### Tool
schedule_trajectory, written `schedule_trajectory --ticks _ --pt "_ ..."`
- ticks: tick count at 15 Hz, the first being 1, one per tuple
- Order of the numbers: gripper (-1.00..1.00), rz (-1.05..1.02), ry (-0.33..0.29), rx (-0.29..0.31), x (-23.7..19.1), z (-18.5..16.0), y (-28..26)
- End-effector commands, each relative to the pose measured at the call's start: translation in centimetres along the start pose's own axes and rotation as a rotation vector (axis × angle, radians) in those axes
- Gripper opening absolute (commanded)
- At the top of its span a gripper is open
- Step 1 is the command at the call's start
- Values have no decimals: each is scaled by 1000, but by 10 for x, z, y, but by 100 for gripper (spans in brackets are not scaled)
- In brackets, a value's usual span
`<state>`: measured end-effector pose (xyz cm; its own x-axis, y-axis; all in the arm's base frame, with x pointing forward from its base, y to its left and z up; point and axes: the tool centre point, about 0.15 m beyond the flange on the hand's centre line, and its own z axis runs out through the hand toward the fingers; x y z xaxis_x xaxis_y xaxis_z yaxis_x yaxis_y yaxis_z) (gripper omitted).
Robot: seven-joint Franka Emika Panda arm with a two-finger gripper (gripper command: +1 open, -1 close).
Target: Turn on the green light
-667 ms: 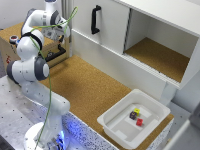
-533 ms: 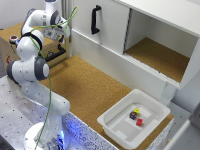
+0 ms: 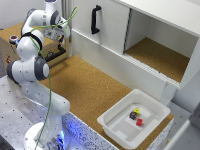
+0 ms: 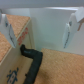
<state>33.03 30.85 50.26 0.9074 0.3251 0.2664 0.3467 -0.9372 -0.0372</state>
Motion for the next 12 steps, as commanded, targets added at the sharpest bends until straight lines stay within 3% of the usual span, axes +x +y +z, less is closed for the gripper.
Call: schedule_trajectory --ticks 1,8,12 --pt "100 -248 -42 19 31 -17 -61" --pt "100 -651 -173 63 -26 -35 -148" --pt "100 -767 -161 62 -66 -35 -174"
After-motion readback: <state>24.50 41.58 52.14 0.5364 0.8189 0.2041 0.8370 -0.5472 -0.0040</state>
